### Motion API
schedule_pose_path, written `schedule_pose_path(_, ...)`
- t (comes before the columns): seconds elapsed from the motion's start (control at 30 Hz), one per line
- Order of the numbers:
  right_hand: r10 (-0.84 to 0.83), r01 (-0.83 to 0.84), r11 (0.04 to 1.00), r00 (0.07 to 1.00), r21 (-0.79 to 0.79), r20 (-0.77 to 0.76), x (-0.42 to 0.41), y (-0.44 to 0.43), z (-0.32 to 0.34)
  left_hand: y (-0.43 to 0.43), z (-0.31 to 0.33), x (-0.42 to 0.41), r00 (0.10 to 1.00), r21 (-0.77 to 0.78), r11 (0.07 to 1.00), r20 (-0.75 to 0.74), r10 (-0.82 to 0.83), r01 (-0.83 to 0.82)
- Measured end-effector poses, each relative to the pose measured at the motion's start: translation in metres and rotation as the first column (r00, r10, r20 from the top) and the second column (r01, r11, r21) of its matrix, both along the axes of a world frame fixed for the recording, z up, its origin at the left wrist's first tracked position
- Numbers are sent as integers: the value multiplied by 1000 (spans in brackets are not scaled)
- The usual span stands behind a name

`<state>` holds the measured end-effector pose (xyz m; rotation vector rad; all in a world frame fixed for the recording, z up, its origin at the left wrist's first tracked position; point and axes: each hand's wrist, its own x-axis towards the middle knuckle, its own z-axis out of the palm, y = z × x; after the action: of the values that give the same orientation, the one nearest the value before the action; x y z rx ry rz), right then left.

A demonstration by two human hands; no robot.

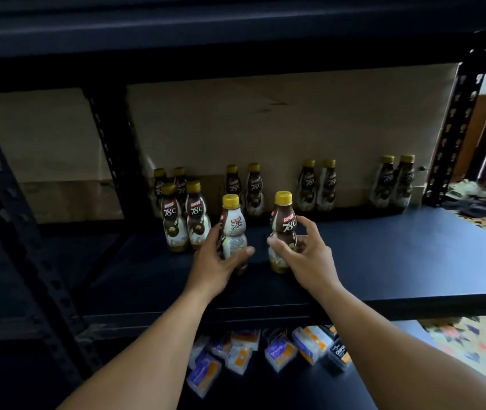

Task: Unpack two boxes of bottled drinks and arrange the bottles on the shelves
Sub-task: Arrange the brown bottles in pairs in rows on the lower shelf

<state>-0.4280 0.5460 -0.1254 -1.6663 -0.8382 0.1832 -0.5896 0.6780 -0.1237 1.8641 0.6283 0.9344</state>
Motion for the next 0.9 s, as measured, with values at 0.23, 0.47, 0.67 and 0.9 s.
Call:
schedule_pose_path(0.23, 73, -75, 997, 994, 18, 86, -1, -3, -1, 2, -3, -1, 1000, 39, 999, -15, 16, -15)
schedule_pose_path(0.47, 94, -94, 996, 985, -13, 142, 0, -1, -2, 3, -4, 1, 999, 19, 1000, -31, 9, -8)
schedule_pose_path(0.67, 128, -127, 992, 975, -18, 182, -2, -2, -1, 2, -3, 1, 999, 60, 998, -35, 2, 0)
schedule_pose_path(0.9, 153, -149, 988, 972, -34, 181, -3, -2, 1, 3, -4, 1, 997, 56, 998, -75, 7, -3)
